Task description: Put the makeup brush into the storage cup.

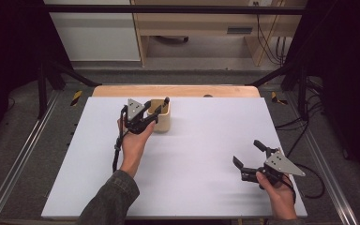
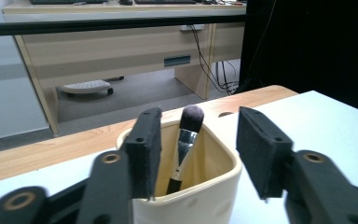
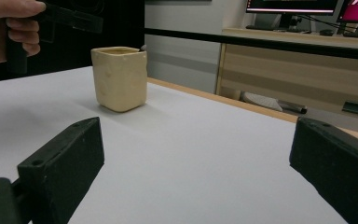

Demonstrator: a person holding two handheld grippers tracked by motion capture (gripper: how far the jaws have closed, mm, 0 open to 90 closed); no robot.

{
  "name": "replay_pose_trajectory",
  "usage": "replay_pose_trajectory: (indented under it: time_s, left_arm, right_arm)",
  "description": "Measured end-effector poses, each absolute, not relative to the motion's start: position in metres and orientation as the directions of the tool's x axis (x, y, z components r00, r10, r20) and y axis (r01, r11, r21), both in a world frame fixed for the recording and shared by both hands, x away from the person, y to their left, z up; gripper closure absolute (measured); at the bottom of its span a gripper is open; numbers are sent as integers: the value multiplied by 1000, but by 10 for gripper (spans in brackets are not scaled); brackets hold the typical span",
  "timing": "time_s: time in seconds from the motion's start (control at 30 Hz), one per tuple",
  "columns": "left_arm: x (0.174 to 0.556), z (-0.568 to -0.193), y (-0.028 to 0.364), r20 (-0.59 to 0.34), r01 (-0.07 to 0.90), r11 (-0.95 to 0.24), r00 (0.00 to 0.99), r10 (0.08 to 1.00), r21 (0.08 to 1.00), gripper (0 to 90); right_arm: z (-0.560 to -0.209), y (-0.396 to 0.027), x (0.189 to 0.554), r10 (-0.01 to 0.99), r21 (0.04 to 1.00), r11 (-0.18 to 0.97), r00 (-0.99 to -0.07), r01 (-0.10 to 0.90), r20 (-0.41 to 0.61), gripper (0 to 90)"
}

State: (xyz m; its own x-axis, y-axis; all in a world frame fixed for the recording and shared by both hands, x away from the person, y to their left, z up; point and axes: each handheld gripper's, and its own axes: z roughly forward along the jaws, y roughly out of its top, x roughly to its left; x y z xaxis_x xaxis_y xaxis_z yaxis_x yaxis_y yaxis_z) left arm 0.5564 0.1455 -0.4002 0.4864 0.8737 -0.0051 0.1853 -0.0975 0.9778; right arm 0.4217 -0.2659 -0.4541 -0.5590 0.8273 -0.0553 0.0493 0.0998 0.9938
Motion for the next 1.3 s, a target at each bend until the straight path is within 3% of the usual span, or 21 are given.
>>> replay_pose_trajectory:
  time_s: [0.27, 0.5, 0.77, 1.3]
  left_arm:
    - [554, -401, 141, -24, 206, -98, 518, 855, 974, 324]
    - [547, -397, 132, 4, 173, -126, 574, 819, 977, 102]
    - [536, -393, 126, -3, 184, -155, 653, 757, 971, 39]
    - [512, -397, 126, 45, 119, -227, 793, 607, 967, 26]
  right_arm:
    - [-454, -267, 421, 828, 995, 95, -558, 40, -57, 34]
    - [-454, -266, 422, 826, 994, 97, -561, 46, -55, 33]
    - [-454, -266, 422, 826, 994, 97, -560, 47, -55, 33]
    - [-455, -266, 421, 827, 994, 98, -560, 52, -52, 28]
